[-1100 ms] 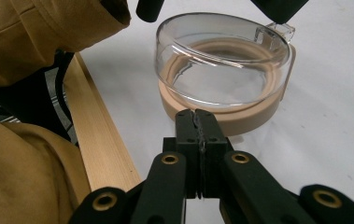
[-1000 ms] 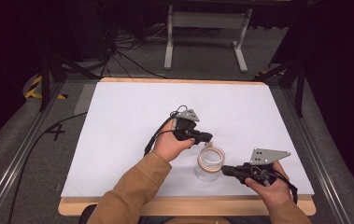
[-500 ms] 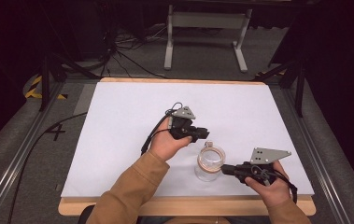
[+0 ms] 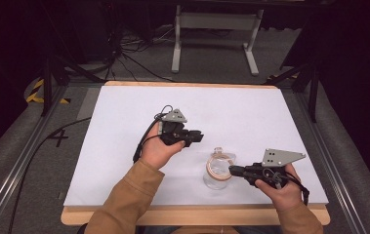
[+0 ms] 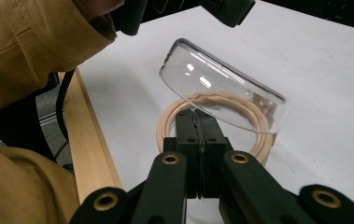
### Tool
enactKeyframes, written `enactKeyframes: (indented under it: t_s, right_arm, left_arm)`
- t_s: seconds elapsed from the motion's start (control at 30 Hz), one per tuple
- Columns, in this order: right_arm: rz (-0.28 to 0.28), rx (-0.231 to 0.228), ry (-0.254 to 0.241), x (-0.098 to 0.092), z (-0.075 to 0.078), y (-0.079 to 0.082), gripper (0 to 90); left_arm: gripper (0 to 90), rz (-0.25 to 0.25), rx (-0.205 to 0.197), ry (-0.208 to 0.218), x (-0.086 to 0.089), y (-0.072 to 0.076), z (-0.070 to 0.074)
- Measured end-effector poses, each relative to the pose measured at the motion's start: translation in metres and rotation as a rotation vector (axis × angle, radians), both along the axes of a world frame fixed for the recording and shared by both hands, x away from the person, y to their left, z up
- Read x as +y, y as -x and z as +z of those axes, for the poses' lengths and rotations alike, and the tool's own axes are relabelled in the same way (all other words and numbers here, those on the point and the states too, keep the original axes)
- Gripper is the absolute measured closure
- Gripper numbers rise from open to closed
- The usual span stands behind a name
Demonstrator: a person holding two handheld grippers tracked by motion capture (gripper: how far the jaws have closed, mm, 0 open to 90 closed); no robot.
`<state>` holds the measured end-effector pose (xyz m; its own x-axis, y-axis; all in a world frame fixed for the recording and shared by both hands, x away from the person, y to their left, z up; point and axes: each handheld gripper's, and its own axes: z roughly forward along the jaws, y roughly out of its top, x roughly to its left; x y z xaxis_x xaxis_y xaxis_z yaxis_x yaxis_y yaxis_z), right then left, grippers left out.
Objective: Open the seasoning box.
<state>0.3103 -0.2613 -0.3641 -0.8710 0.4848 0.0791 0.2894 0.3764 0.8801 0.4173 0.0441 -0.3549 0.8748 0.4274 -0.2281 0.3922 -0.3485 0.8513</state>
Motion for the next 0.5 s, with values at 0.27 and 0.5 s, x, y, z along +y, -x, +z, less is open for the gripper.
enactKeyframes:
  t_s: [0.27, 0.5]
  right_arm:
    - [0.011, -0.032, -0.014, 0.003, 0.008, -0.009, 90.0]
    - [0.000, -0.058, -0.036, 0.000, 0.013, -0.018, 90.0]
  left_arm:
    - [78.9, 0.040, 0.009, -0.008, 0.021, 0.007, 0.001]
    - [78.9, 0.069, 0.017, -0.017, 0.036, 0.013, -0.001]
